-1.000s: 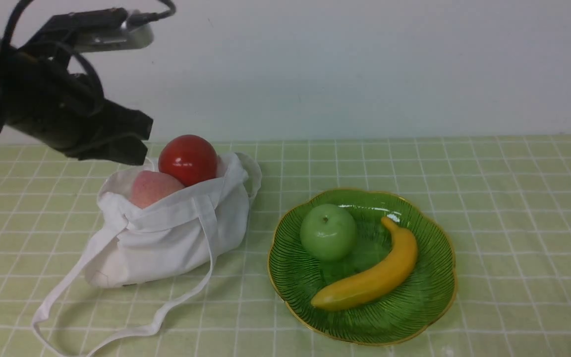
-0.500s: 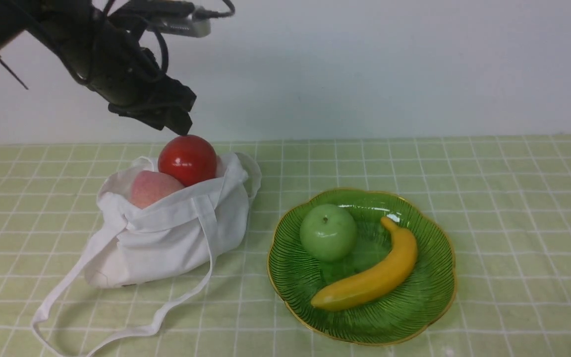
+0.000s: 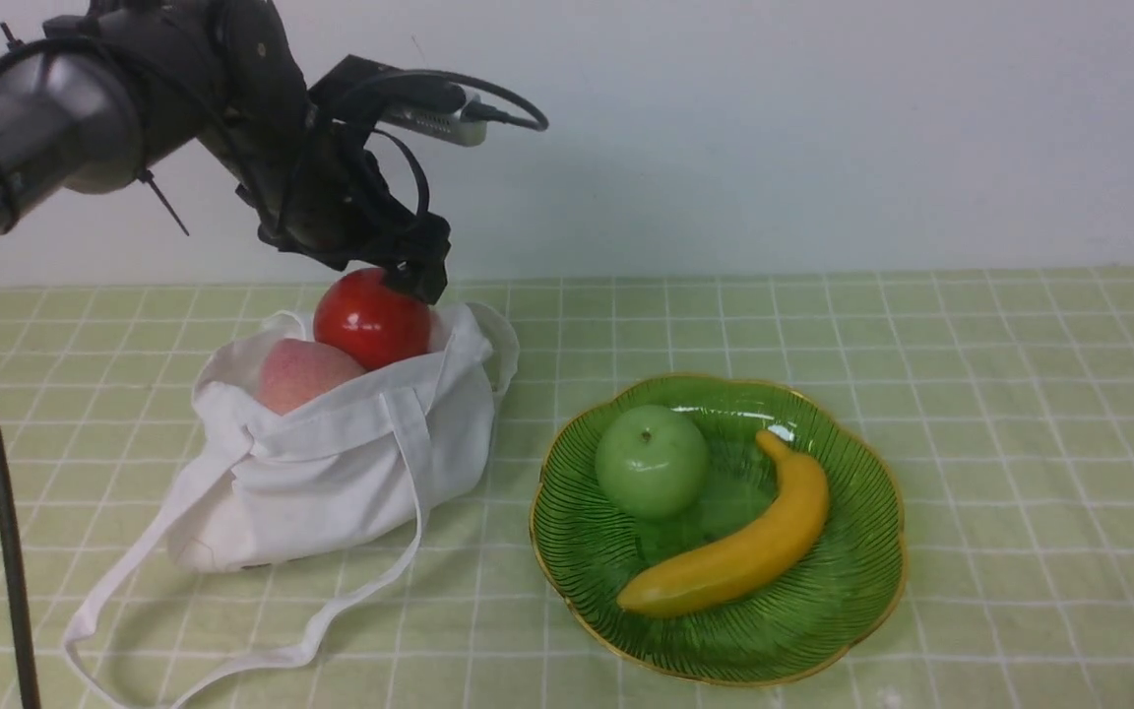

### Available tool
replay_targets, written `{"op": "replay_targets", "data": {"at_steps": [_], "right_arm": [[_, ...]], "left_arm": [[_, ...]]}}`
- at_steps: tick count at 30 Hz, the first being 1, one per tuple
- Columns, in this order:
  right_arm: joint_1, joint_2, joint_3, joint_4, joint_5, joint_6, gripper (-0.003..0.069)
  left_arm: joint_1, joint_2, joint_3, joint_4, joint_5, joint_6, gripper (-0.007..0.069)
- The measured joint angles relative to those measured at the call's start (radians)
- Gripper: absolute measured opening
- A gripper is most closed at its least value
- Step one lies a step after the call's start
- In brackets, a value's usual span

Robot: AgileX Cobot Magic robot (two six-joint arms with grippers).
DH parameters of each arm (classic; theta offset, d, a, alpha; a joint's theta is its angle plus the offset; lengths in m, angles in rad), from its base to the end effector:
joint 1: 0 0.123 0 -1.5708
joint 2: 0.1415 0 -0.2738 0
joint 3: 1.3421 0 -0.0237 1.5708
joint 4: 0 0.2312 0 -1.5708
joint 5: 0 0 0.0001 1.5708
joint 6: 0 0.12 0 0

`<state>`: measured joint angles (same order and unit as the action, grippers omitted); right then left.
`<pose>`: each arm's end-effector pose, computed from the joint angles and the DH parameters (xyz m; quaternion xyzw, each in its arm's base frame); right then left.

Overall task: Take the fruit out of the bag on the green coffee tablecloth and place them on the plate.
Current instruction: 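Reach into the white bag and grasp the apple with the left gripper, then place the held apple onto the plate with the left gripper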

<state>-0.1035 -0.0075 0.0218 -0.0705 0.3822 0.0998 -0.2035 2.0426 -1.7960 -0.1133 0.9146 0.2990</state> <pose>0.0711 -0.0106 0.1635 0.0633 0.8048 -0.0310 0.5893 0.4354 -0.1008 0.2287 0.2188 0.9430 -0.0402 0.2477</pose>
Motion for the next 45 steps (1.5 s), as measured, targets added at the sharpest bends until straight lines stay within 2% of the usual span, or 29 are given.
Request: {"op": "replay_targets", "data": {"at_steps": [10, 14, 15, 17, 27, 32, 38, 42, 45], "right_arm": [[0.0, 0.0, 0.0, 0.0, 0.0, -0.003, -0.0015], [0.0, 0.0, 0.0, 0.0, 0.0, -0.003, -0.0015], [0.0, 0.0, 0.0, 0.0, 0.0, -0.003, -0.0015], [0.0, 0.0, 0.0, 0.0, 0.0, -0.003, -0.0015], [0.0, 0.0, 0.0, 0.0, 0.0, -0.003, -0.0015], [0.0, 0.0, 0.0, 0.0, 0.0, -0.003, -0.0015], [0.0, 0.0, 0.0, 0.0, 0.0, -0.003, -0.0015], [0.0, 0.0, 0.0, 0.0, 0.0, -0.003, -0.0015], [0.0, 0.0, 0.0, 0.0, 0.0, -0.003, -0.0015]], "left_arm": [[-0.007, 0.024, -0.001, 0.059, 0.058, -0.011, 0.0685], [-0.008, 0.024, -0.002, 0.06, 0.084, -0.021, 0.0632], [-0.008, 0.024, -0.002, 0.06, 0.091, -0.027, 0.0587], [-0.008, 0.024, -0.002, 0.063, 0.1, -0.032, 0.058], [-0.008, 0.014, -0.065, 0.068, 0.161, -0.076, 0.058], [-0.01, -0.072, -0.127, 0.069, 0.186, -0.081, 0.058], [-0.015, -0.196, -0.135, -0.062, 0.223, -0.085, 0.058], [-0.09, -0.247, -0.138, -0.216, 0.288, -0.036, 0.058], [-0.172, -0.238, -0.138, -0.272, 0.321, -0.004, 0.058]]}}
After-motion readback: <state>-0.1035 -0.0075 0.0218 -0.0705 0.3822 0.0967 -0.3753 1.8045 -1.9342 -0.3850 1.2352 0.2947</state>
